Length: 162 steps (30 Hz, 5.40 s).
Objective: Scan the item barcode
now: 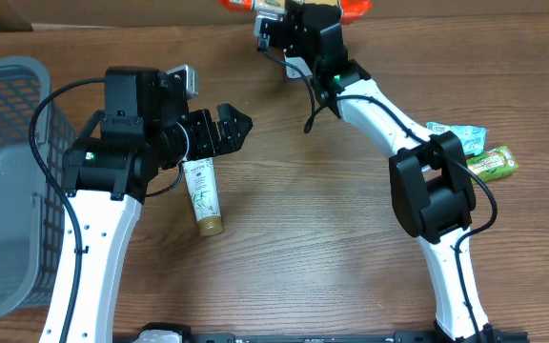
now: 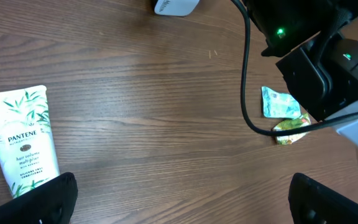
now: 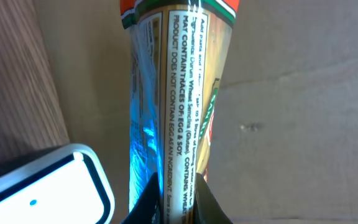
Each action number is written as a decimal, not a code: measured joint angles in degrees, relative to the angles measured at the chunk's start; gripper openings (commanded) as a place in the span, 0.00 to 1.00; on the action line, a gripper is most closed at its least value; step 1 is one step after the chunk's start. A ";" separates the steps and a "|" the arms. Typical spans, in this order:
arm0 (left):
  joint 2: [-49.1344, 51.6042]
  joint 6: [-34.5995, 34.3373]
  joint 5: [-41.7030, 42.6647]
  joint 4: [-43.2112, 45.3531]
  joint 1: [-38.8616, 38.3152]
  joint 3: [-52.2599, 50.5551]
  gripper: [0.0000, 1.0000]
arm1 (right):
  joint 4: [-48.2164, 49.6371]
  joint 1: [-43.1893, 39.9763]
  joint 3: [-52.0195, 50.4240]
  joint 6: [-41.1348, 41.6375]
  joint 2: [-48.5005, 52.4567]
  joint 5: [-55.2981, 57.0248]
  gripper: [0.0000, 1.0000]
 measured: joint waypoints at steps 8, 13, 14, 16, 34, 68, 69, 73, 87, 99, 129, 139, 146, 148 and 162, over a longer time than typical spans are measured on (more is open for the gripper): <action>0.00 -0.02 0.00 0.00 0.00 0.00 1.00 | 0.00 0.33 0.00 -0.87 0.44 -1.53 0.04; 0.00 0.00 0.00 0.00 0.00 0.02 1.00 | -0.04 1.01 0.00 -0.85 0.44 -2.23 0.04; 0.00 0.00 0.00 0.00 0.00 0.00 0.99 | -0.13 1.07 0.00 -0.85 0.44 -2.49 0.04; 0.00 0.00 0.00 -0.02 0.00 0.00 0.99 | -0.17 1.20 0.00 -0.81 0.44 -3.06 0.04; 0.00 -0.02 0.00 -0.02 0.00 0.00 1.00 | -3.06 2.23 0.00 12.22 0.39 -3.45 0.04; 0.00 0.00 0.00 0.00 0.00 0.04 1.00 | -63.08 -35.01 -24.15 106.03 -32.68 -12.79 0.04; 0.00 -0.02 0.00 -0.02 0.00 0.04 1.00 | -61.96 -36.52 -25.62 106.92 -32.68 -12.46 0.04; 0.00 -0.02 0.00 0.00 0.00 0.04 1.00 | -59.47 -40.74 -29.51 108.93 -32.68 -11.04 0.23; 0.00 -0.02 0.00 0.00 0.00 0.04 1.00 | -63.52 -41.05 -30.45 103.34 -33.16 -20.33 0.89; 0.00 0.00 0.00 0.00 0.00 0.04 1.00 | -64.24 -27.87 -30.34 93.46 -39.85 -35.17 0.90; 6.99 -7.21 -29.03 -18.34 -0.20 -3.78 0.04 | -65.26 -20.59 -30.34 92.32 -39.71 -28.00 0.95; 18.01 -14.69 -33.53 -8.13 -0.20 -14.03 0.04 | -67.08 -20.59 -30.34 92.11 -39.71 -25.03 0.95; 25.44 -18.34 -36.26 -4.39 -0.17 -14.56 0.04 | -67.17 -20.59 -30.34 92.11 -39.71 -24.35 0.95; 26.99 -18.49 -36.30 -2.97 -0.17 -14.56 0.04 | -67.17 -20.59 -30.34 92.11 -39.71 -24.11 0.95; 29.77 -8.28 -20.52 9.31 -6.23 -14.62 0.04 | -67.14 -20.59 -30.34 92.08 -39.71 -23.71 0.95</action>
